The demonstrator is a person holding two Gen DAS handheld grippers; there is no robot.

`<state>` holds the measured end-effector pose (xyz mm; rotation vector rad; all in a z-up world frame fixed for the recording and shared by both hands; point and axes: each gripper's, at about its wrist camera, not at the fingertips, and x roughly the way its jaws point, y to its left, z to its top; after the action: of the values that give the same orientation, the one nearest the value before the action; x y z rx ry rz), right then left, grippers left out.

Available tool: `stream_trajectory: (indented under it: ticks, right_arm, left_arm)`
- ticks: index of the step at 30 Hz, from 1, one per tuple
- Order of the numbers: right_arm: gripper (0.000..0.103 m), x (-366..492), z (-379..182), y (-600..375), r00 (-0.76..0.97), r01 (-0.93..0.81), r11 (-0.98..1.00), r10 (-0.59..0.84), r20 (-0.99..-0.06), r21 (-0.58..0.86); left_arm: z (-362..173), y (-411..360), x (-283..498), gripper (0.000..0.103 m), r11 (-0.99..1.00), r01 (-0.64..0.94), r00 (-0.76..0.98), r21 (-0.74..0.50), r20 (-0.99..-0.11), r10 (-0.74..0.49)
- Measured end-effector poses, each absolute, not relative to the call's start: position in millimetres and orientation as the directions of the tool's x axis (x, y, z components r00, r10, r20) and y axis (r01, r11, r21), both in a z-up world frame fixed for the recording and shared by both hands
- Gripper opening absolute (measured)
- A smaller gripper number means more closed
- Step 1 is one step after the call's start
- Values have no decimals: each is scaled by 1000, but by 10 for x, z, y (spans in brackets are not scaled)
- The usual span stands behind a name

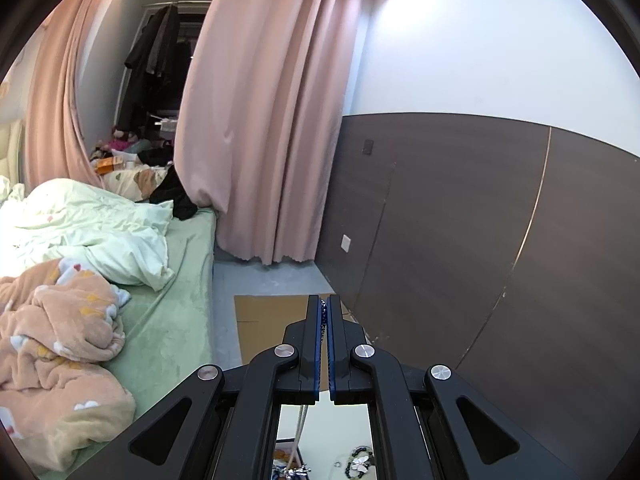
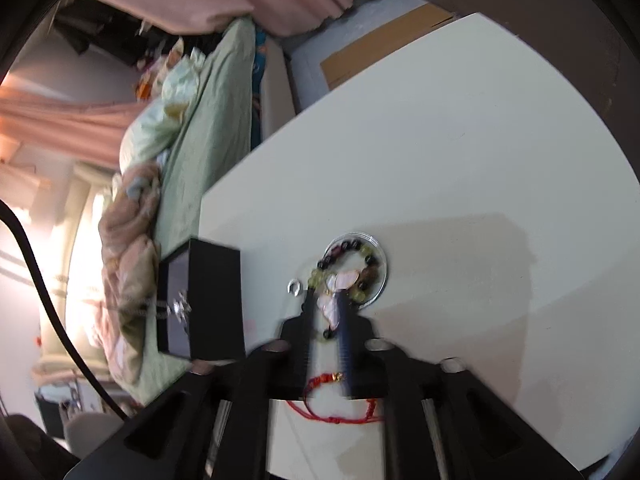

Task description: Organize jewelry

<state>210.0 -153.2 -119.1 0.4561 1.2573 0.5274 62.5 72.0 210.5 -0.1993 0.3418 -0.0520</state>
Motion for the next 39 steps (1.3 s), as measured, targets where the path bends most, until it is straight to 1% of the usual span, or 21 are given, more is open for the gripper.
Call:
stream_trajectory:
  ticks: [1,8,12,14,16,17,18,20,21,23,25,33,39]
  right_arm:
    - [48,2092,-1196,-1516,220,-130,801,599,-770,585]
    - [48,2085,-1247,-1390,212,-164,829,559,-802,535]
    - [48,2085,-1331,-1236,192,-193,858,508,-840,476]
    - [46,2069,-1307,-1168,216,-224,878,469,-857,424]
    - [36,2043,-1284,-1108,242,-253,898,419,-875,359]
    - [25,2037,-1278,-1098,251,-259,907,394,-884,331]
    - [18,2031,-1276,-1102,263,-264,917,367,-893,299]
    - [13,2048,-1290,-1169,235,-257,900,412,-880,352]
    - [9,2050,-1291,-1197,233,-253,897,421,-877,363]
    - [5,2043,-1263,-1268,237,-247,890,438,-867,383]
    - [5,2028,-1247,-1345,222,-235,871,480,-849,431]
    - [3,1977,-1133,-1511,236,-210,819,573,-785,534]
    - [2,1958,-984,-1533,255,-210,772,635,-729,600]
  left_arm:
    - [2132,742,605,1,979,15,943,-205,-322,-82]
    - [2339,771,489,1,981,16,954,-194,-289,-73]
    - [2348,740,490,1,982,18,953,-187,-293,-73]
    - [2349,736,488,1,982,17,953,-186,-294,-72]
    - [2349,731,487,1,982,15,953,-188,-295,-71]
    - [2341,730,482,1,982,13,952,-189,-297,-69]
    - [2339,733,478,1,982,10,952,-189,-299,-67]
    - [2338,751,475,1,981,5,951,-192,-301,-63]
    - [2343,756,477,1,981,2,951,-192,-302,-61]
    - [2376,772,464,1,981,-2,952,-192,-300,-57]
    - [2398,790,447,1,982,-7,954,-190,-296,-51]
    - [2520,765,400,1,986,-23,958,-164,-287,-26]
    - [2400,793,457,1,984,-29,950,-173,-312,-27]
